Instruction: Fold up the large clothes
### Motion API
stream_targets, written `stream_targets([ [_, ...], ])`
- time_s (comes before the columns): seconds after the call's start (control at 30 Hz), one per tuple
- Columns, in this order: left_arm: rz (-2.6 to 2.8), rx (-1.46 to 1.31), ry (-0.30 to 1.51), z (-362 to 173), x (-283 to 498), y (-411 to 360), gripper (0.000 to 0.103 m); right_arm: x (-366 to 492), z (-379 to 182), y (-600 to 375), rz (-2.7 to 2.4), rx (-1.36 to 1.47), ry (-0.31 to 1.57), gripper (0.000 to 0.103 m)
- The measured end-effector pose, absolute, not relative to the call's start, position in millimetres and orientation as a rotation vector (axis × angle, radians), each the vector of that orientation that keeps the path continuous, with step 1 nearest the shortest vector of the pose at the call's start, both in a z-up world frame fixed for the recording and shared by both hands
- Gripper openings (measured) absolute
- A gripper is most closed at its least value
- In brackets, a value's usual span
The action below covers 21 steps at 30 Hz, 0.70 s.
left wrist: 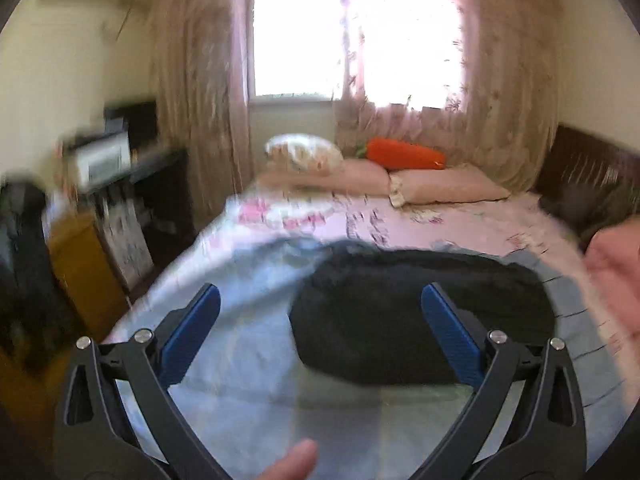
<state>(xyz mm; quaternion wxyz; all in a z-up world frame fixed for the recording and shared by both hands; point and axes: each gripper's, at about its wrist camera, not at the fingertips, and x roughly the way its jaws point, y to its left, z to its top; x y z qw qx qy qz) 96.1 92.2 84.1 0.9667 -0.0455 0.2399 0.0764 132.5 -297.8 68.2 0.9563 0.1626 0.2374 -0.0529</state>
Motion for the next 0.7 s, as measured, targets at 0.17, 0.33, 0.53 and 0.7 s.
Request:
stream_targets([
  [0.17,0.141,-0.199,0.528,61.4,56.2,96.0,0.101,86.5,32.0,-266.0,-0.062,0.351,0.543,0.102],
  [0.33,0.120,-0.143,0.591,41.7,55.2,64.8,0.101,75.7,20.6,-212.7,0.008,0.217,0.565,0.102],
  [0.53,0.103,-0.060,0.612,32.7,61.6,35.5,0.101,71.0,21.8,-187.6,0.028,0.118,0.538,0.102],
  [0.7,0.090,-0.062,0.607,34.7,66.1,28.5,0.101,76.7,17.3,-200.1,0.030,0.170,0.566,0.102],
])
